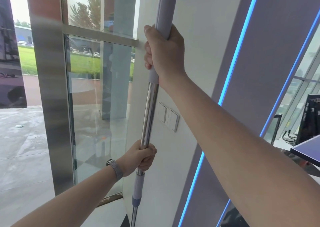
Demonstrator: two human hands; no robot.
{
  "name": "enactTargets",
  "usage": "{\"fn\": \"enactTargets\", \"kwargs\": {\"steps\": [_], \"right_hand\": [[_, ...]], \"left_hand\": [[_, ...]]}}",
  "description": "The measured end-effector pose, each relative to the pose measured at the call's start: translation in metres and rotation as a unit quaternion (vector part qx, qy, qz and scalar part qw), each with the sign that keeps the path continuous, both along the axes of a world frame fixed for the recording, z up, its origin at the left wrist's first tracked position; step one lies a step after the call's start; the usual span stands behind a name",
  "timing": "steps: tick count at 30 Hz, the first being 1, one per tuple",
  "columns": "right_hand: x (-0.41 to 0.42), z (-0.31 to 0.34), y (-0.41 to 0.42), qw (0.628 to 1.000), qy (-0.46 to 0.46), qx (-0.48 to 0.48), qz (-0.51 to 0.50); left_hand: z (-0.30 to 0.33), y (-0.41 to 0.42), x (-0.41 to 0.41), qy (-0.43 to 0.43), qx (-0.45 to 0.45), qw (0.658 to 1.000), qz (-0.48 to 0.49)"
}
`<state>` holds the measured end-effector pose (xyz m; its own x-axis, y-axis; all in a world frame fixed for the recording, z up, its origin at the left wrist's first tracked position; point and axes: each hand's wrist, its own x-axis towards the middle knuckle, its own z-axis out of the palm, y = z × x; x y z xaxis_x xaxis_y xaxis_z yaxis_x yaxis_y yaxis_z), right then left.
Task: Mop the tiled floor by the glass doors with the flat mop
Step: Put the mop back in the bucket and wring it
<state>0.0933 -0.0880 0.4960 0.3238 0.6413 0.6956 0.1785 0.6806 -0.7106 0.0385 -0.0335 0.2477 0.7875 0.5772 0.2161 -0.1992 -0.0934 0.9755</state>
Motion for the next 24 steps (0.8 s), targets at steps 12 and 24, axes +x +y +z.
{"fn": "enactTargets", "kwargs": {"steps": [12, 24], "right_hand": [[0.006, -0.025, 0.006, 0.998, 0.01, 0.009, -0.062], [0.006, -0.028, 0.004, 0.997, 0.005, 0.009, -0.072]], "left_hand": [[-0.022, -0.001, 0.006, 0.012, -0.006, 1.0, 0.027], [-0.027, -0.004, 0.014, 0.013, -0.022, 1.0, 0.014]]}}
